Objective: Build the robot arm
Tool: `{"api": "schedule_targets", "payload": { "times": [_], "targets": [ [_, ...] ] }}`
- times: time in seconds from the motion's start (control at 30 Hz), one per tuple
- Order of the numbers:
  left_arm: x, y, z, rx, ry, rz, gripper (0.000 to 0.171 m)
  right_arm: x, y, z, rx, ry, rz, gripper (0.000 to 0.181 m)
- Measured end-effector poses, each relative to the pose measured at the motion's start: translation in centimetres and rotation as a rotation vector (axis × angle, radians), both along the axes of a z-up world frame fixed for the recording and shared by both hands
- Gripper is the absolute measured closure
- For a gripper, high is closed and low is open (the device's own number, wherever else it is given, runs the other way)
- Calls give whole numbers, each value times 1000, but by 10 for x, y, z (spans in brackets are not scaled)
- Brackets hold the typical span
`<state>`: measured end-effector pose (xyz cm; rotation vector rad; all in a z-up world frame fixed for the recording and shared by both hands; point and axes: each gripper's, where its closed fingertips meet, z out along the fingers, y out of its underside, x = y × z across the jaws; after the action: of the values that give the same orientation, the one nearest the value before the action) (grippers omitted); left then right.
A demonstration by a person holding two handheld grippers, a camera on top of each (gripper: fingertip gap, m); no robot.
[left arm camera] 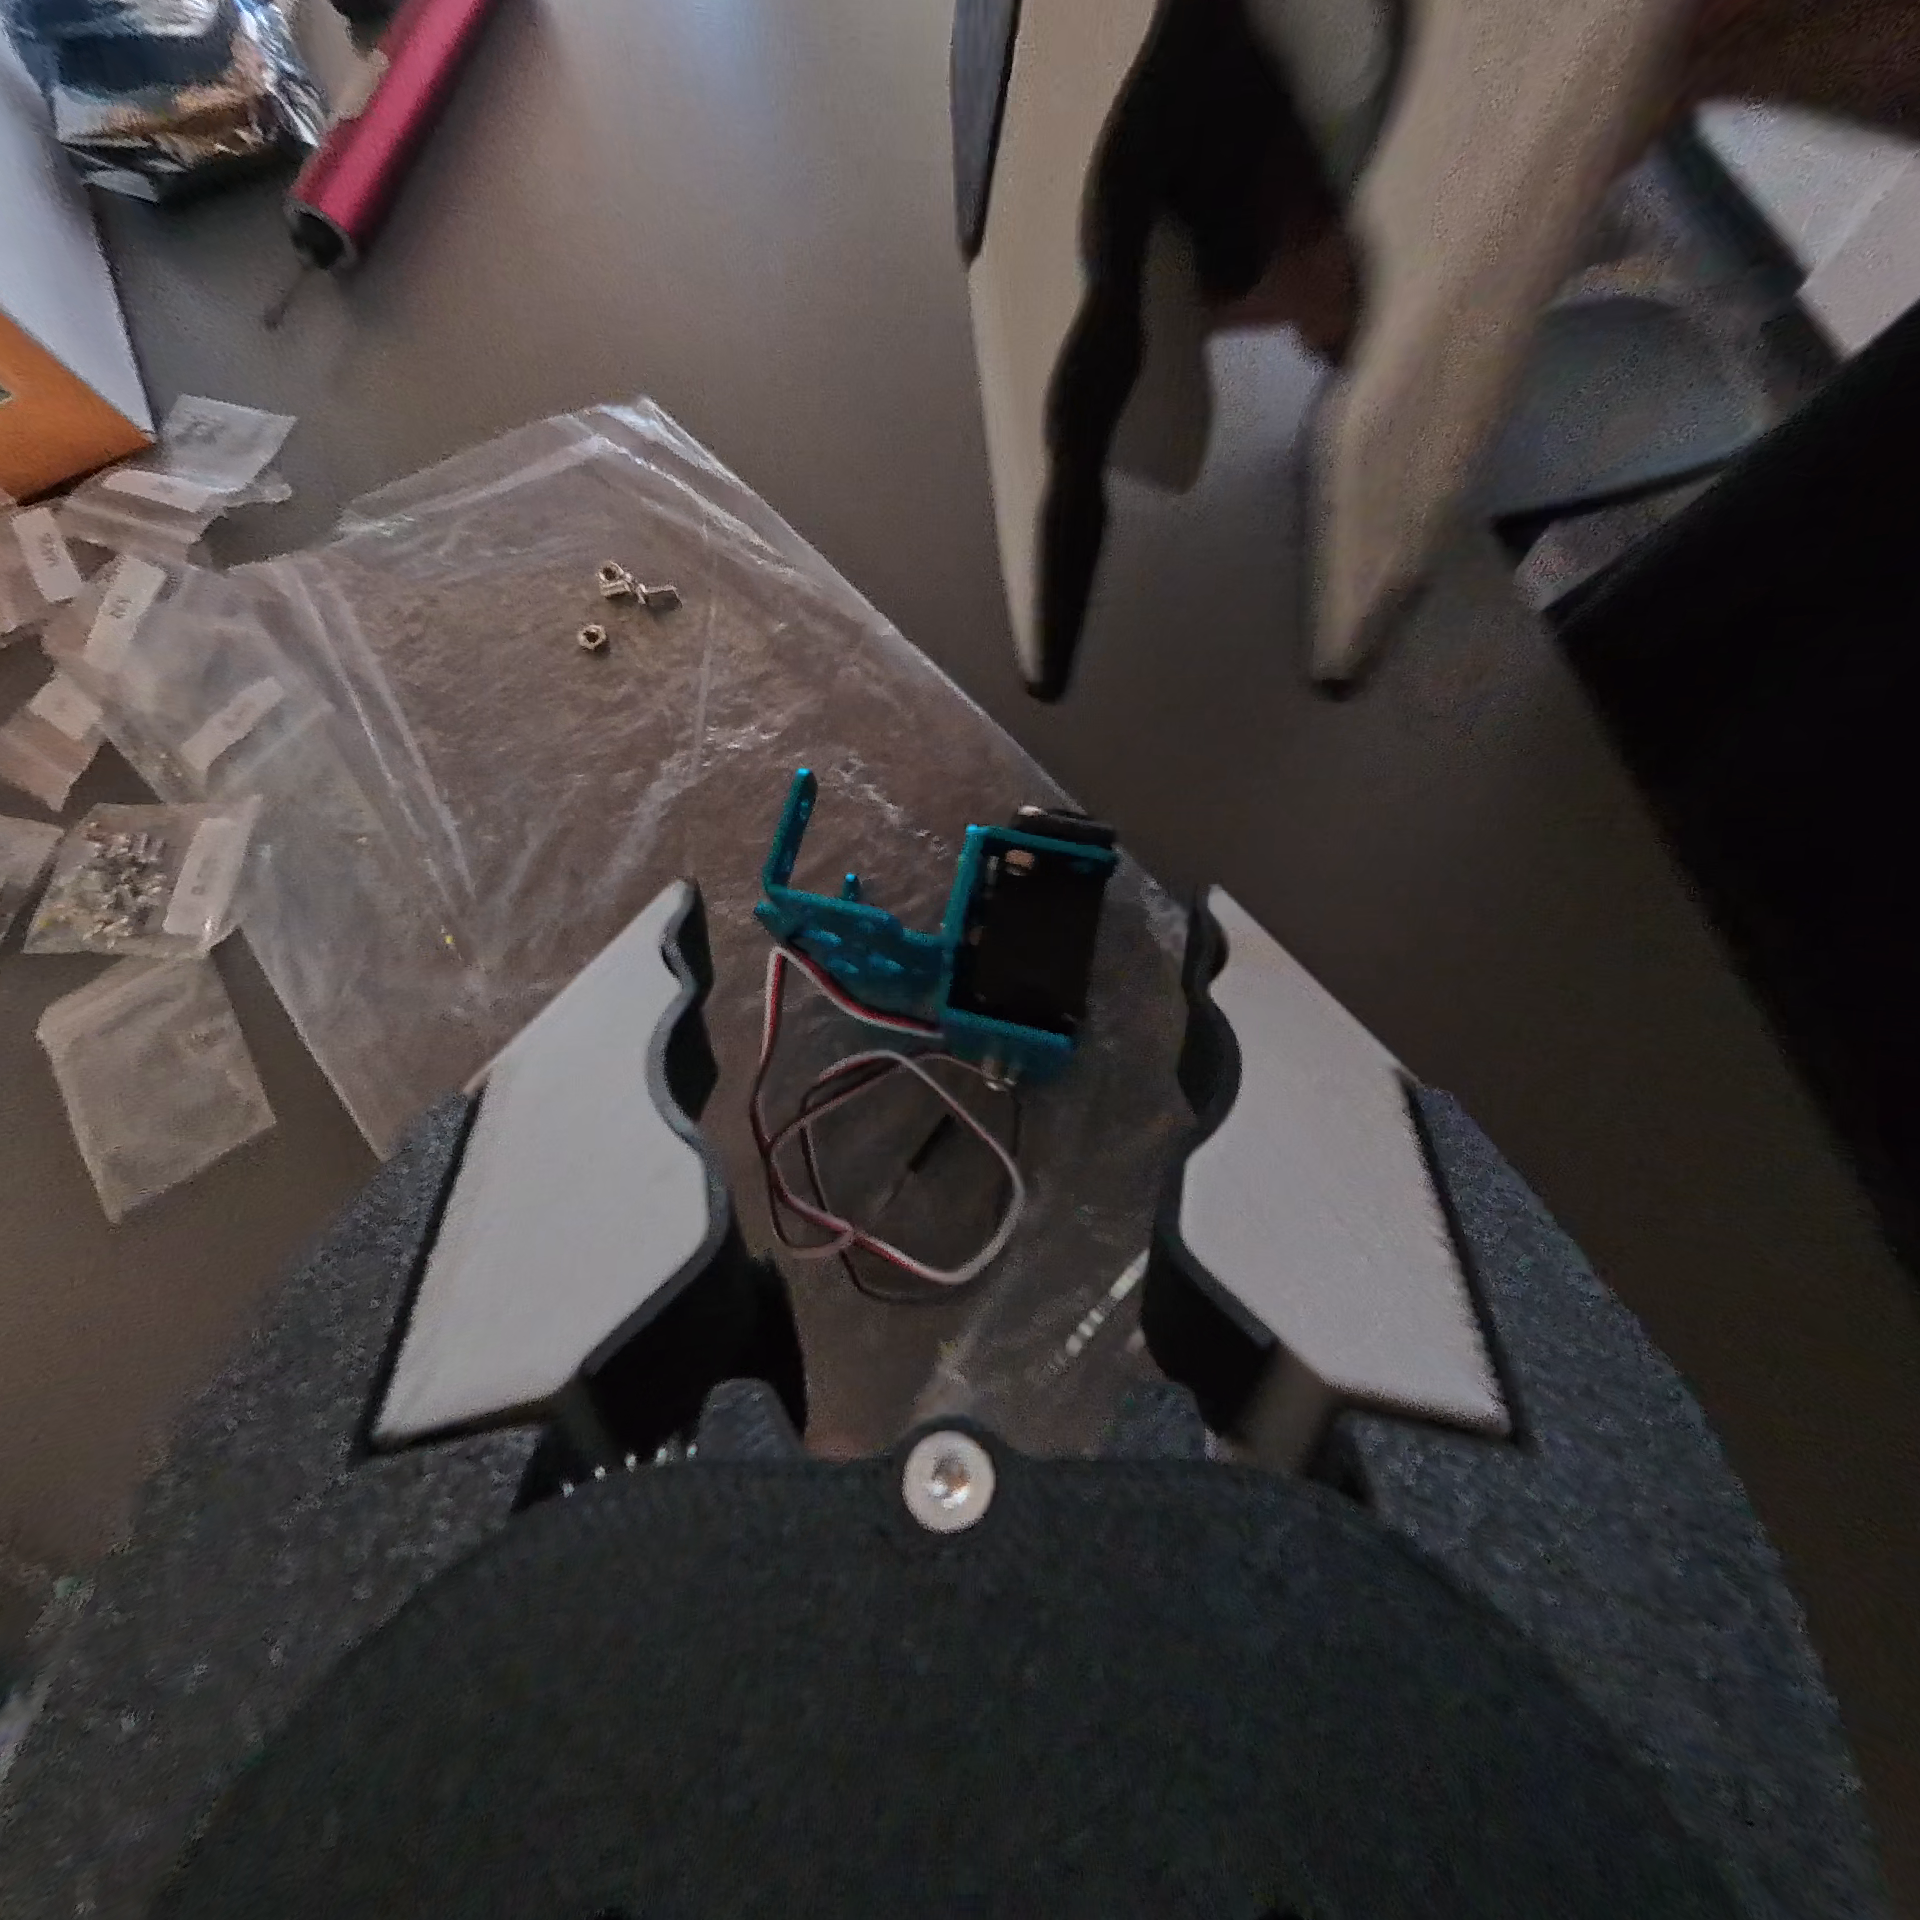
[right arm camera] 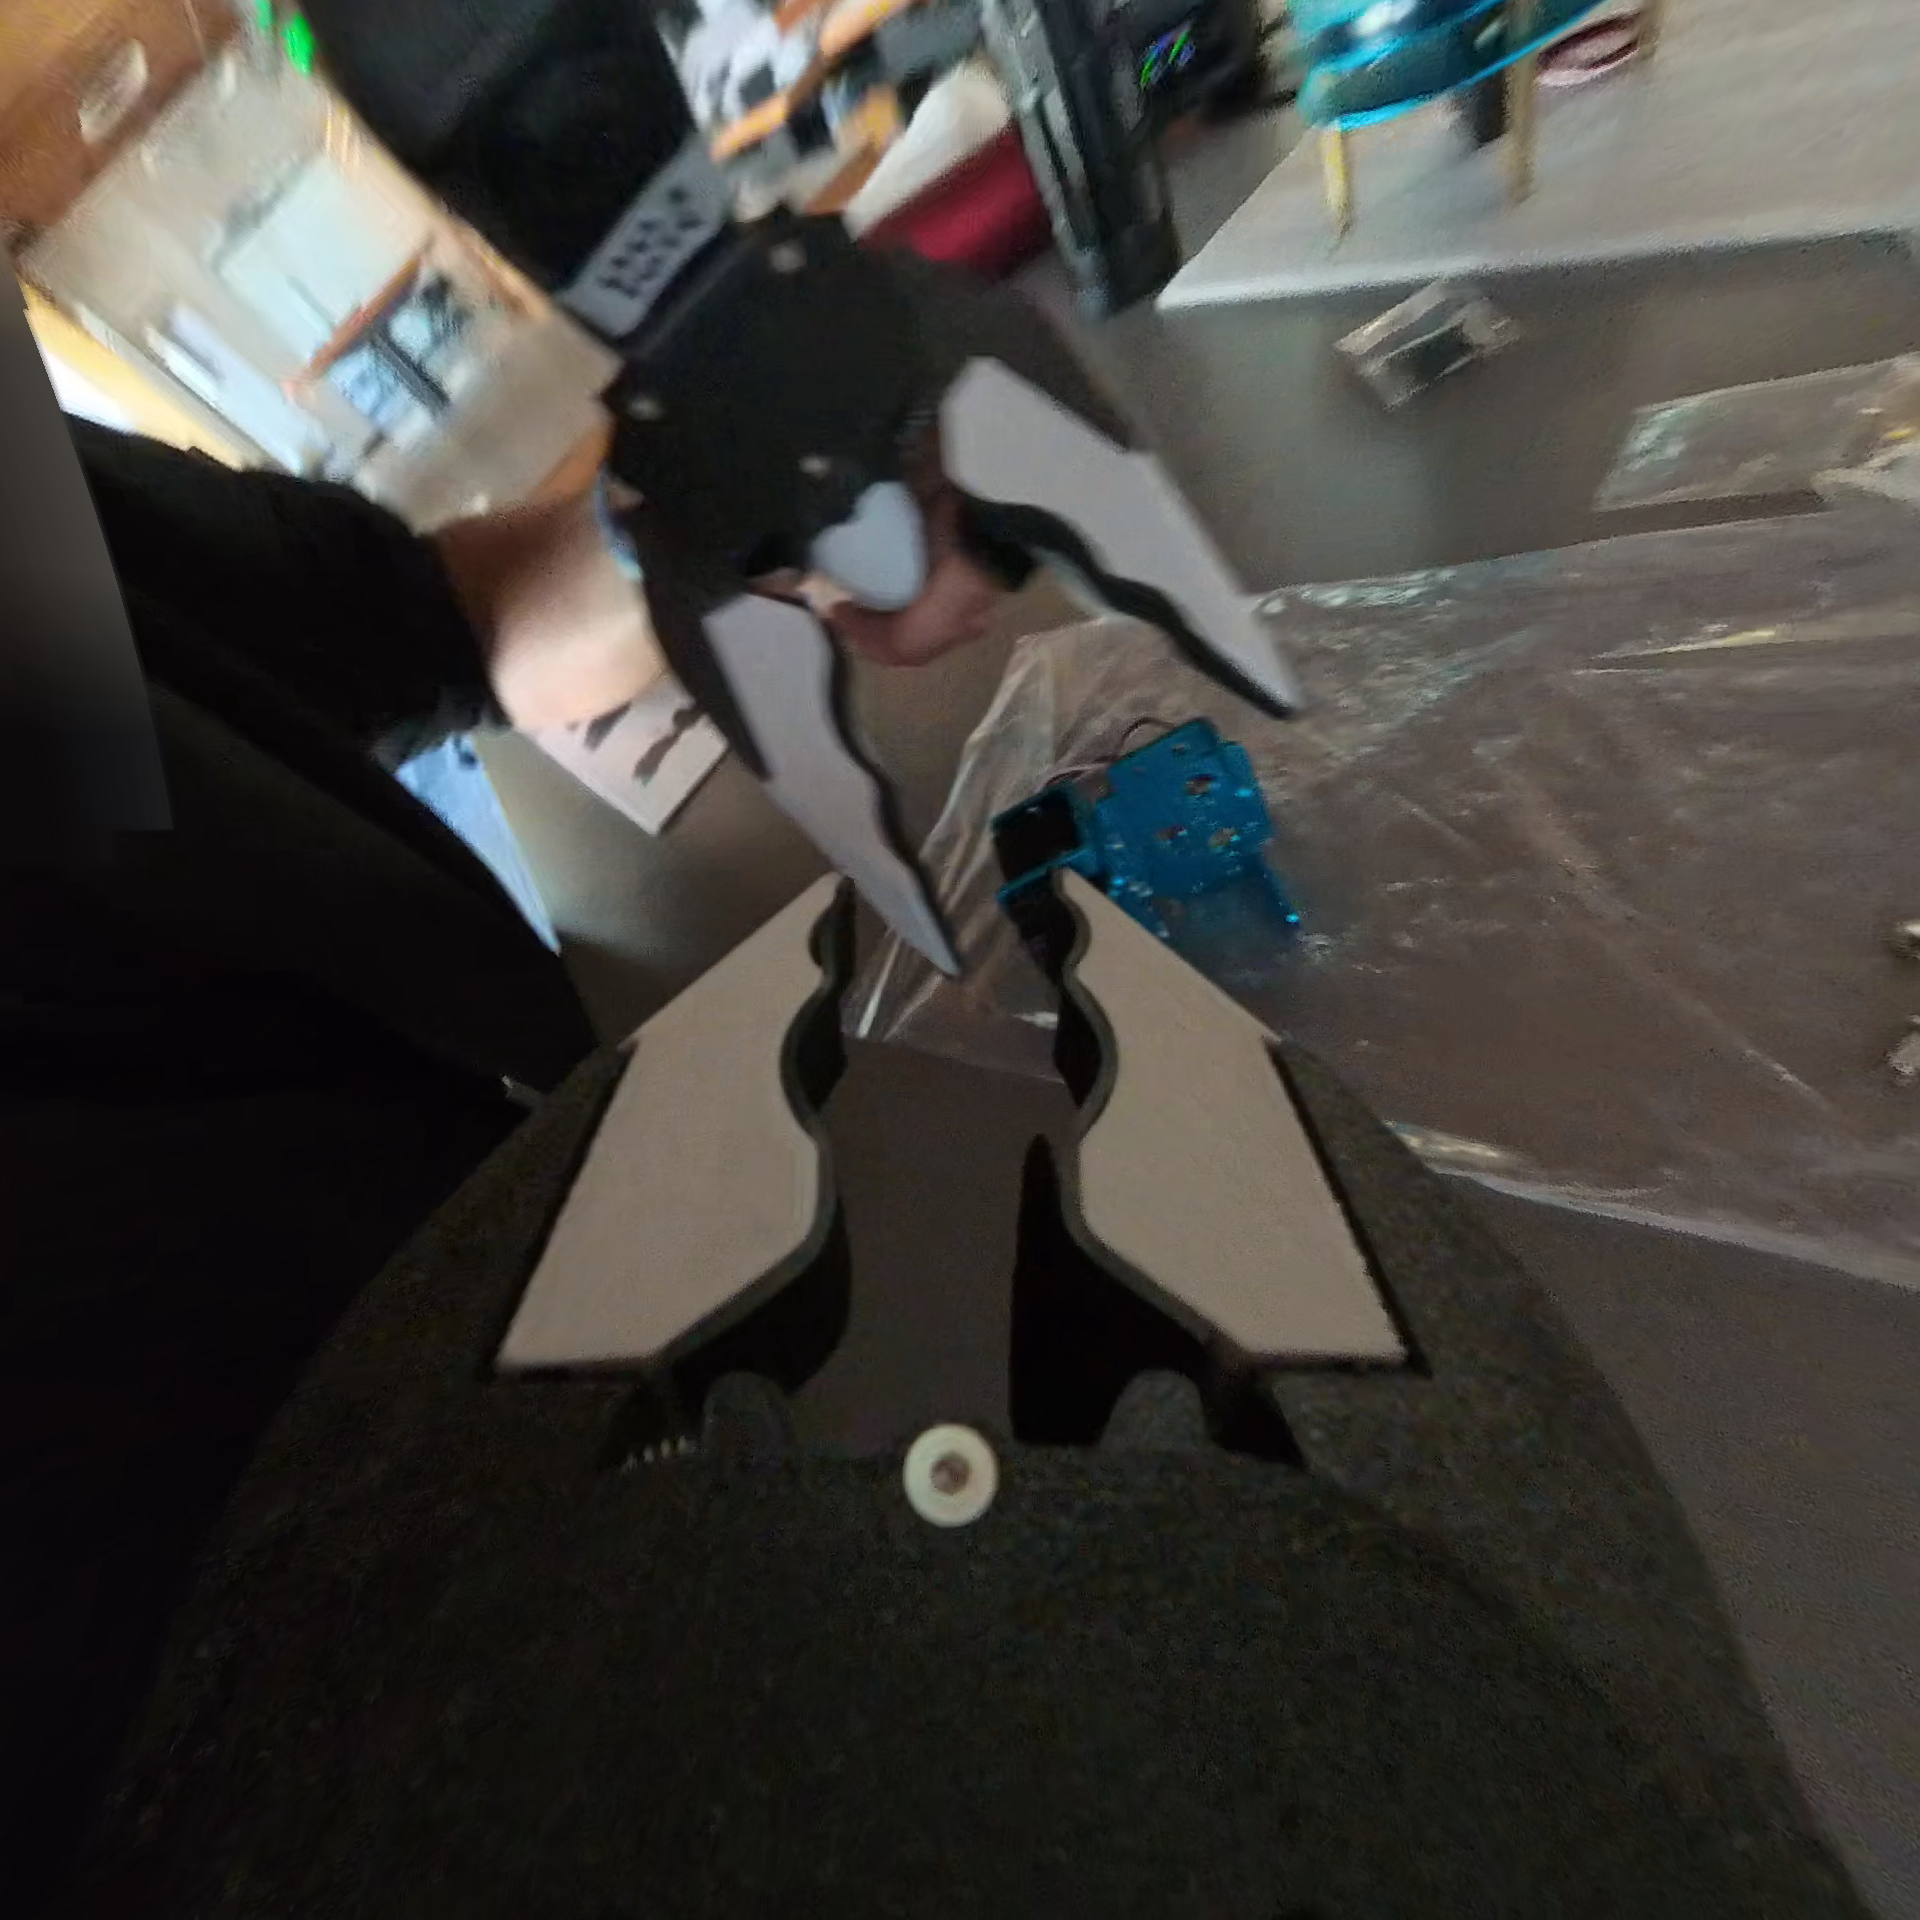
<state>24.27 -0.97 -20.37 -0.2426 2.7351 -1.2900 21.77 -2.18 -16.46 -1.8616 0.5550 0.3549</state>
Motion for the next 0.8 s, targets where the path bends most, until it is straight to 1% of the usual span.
{"api": "schedule_targets", "payload": {
  "times": [0.03, 0.1, 0.17, 0.2, 0.27, 0.33, 0.37, 0.4, 0.43, 0.5, 0.57, 0.6, 0.67, 0.7, 0.73, 0.8],
  "targets": [
    [-4, 6, 11, -36, 20, 30, 86, 4, -3, -3, 6, -7, -24, 150],
    [-10, 14, 29, -132, 68, 100, 111, 9, -8, -13, -62, -53, -44, 152],
    [-17, 14, 37, -207, 118, 167, 124, 8, -8, -21, -120, -89, -25, 157],
    [-20, 11, 35, -217, 128, 197, 126, 7, -6, -22, -122, -94, -12, 159],
    [-25, 4, 23, -183, 107, 250, 128, 9, -4, -21, -129, -118, 8, 171],
    [-23, 2, 15, -149, 68, 350, 128, 19, -8, -19, -168, -236, 31, 169],
    [-22, 2, 17, -163, 60, 410, 127, 29, -11, -15, -189, -319, 45, 166],
    [-21, 2, 20, -184, 56, 481, 127, 36, -12, -9, -195, -391, 85, 163],
    [-17, 5, 21, -197, 43, 569, 127, 40, -11, -6, -188, -439, 156, 158],
    [-14, 9, 21, -197, -4, 718, 125, 49, -10, -14, -191, -488, 317, 152],
    [-13, 8, 20, -203, -28, 842, 126, 55, -6, -29, -164, -453, 490, 146],
    [-14, 5, 19, -214, -22, 890, 130, 55, -3, -32, -129, -397, 562, 147],
    [-13, 3, 13, -209, -28, 977, 141, 48, 2, -31, -65, -222, 700, 153],
    [-12, 2, 11, -196, -45, 1004, 142, 48, 5, -28, -47, -168, 726, 153],
    [-12, 1, 10, -176, -65, 1027, 146, 50, 9, -25, -27, -156, 732, 155],
    [-9, -1, 9, -133, -110, 1061, 151, 55, 16, -31, -63, -201, 729, 163]
  ]
}}
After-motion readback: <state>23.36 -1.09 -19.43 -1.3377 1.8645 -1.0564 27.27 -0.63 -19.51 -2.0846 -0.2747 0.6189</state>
